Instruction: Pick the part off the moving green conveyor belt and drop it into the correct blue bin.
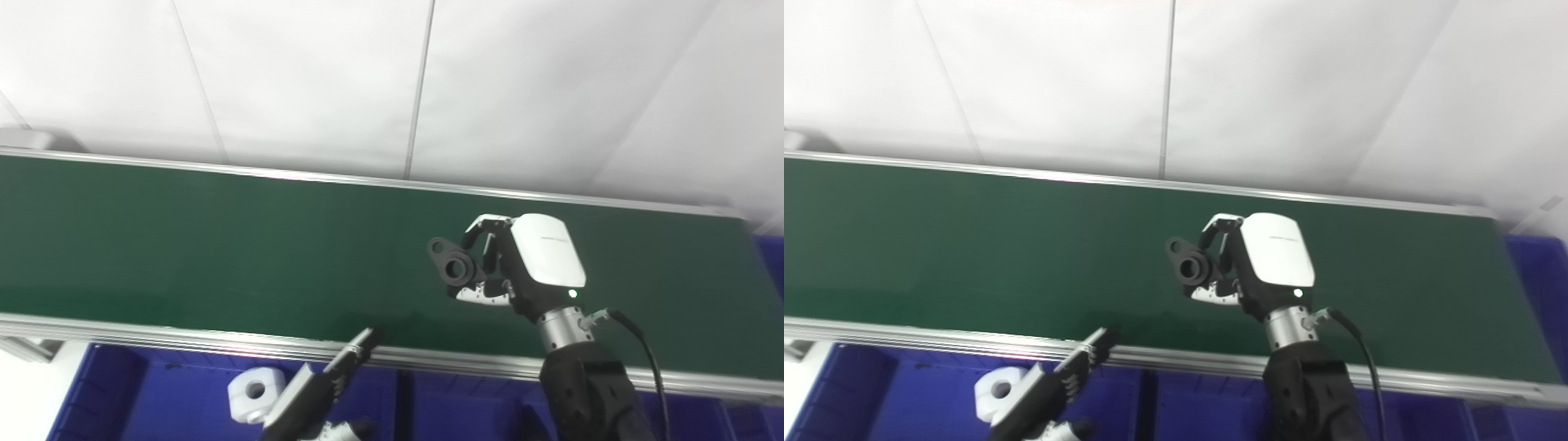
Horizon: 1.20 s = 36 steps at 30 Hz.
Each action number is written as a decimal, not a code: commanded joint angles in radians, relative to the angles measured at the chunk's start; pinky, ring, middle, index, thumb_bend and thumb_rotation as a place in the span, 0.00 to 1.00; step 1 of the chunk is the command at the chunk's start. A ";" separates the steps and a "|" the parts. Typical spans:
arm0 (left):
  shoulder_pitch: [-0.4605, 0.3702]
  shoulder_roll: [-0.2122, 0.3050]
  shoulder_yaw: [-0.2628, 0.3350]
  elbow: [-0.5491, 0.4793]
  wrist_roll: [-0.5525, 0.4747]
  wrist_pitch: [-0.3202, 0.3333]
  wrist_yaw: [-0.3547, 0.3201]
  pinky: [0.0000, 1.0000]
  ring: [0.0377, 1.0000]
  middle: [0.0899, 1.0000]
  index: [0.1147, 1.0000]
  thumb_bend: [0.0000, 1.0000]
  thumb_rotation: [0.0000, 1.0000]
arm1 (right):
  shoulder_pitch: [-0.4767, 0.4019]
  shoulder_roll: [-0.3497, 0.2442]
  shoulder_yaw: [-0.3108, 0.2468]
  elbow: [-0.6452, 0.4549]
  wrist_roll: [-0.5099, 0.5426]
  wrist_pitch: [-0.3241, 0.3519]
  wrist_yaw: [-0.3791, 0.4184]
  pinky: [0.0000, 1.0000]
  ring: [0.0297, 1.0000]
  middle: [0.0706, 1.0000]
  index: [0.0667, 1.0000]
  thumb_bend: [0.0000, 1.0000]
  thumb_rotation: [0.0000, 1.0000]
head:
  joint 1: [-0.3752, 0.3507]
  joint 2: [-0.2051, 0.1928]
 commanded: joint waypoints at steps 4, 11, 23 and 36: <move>0.015 0.035 0.038 -0.123 -0.102 0.040 -0.022 1.00 1.00 0.99 0.99 0.73 0.74 | 0.096 0.060 -0.020 -0.166 -0.078 0.031 0.103 0.10 0.13 0.18 0.45 0.51 0.13 | -0.101 0.060; 0.002 0.069 0.083 -0.215 -0.154 0.126 -0.024 1.00 1.00 0.98 0.99 0.72 0.75 | 0.235 0.126 -0.032 -0.300 -0.181 -0.021 0.208 0.10 0.13 0.19 0.45 0.51 0.13 | -0.207 0.131; -0.028 0.076 0.118 -0.226 -0.184 0.165 -0.048 1.00 0.99 0.96 0.98 0.74 0.73 | 0.405 0.127 -0.072 -0.389 -0.213 -0.099 0.277 0.13 0.17 0.24 0.45 0.51 0.13 | -0.229 0.149; -0.034 0.064 0.124 -0.224 -0.182 0.176 -0.053 1.00 0.99 0.96 0.97 0.73 0.72 | 0.520 0.175 -0.106 -0.377 -0.365 -0.175 0.389 0.12 0.16 0.23 0.45 0.51 0.13 | -0.220 0.149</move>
